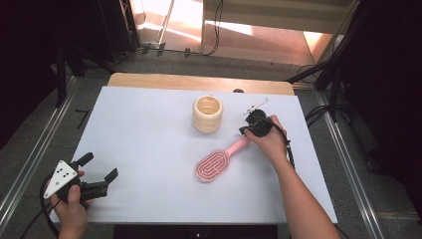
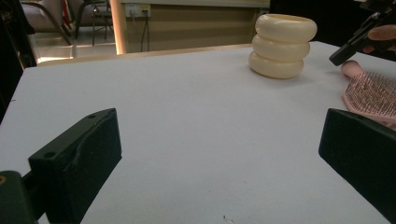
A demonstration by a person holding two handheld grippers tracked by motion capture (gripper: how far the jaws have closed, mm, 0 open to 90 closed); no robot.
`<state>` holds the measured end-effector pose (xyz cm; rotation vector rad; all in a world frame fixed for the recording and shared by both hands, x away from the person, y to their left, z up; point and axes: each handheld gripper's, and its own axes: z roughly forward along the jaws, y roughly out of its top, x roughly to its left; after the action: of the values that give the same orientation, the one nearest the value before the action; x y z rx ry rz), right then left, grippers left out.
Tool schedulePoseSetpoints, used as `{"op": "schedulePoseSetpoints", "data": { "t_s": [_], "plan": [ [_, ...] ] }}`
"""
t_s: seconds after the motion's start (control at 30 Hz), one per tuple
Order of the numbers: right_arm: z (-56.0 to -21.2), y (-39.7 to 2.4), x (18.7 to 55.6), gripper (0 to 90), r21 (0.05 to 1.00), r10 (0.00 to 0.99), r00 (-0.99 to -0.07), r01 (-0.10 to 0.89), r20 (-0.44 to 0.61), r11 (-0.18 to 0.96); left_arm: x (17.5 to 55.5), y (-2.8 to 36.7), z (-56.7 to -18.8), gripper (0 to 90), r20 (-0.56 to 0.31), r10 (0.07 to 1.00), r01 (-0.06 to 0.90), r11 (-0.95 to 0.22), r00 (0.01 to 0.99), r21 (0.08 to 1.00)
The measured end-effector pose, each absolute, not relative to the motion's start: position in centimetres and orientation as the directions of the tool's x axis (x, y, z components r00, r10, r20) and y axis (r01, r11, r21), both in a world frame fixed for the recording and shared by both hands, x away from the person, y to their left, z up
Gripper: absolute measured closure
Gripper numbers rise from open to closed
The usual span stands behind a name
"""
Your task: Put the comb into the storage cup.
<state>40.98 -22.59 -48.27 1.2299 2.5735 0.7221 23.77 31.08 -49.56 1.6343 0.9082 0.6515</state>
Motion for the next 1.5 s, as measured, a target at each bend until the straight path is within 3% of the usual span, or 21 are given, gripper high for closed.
{"op": "schedulePoseSetpoints", "data": {
  "t_s": [0.57,1.5],
  "plan": [
    [-48.4,-23.2,40.3,87.9,0.496,0.763,-0.645,0.679,0.051,0.541,23.7,31.0,-49.5,0.0,-0.033,0.830,0.228,-0.114,0.556,0.967],
    [-48.6,-24.6,35.2,87.9,0.464,0.720,-0.690,0.664,0.077,0.586,23.7,31.0,-49.5,0.0,-0.030,0.827,0.223,-0.116,0.562,0.968]
  ]
}}
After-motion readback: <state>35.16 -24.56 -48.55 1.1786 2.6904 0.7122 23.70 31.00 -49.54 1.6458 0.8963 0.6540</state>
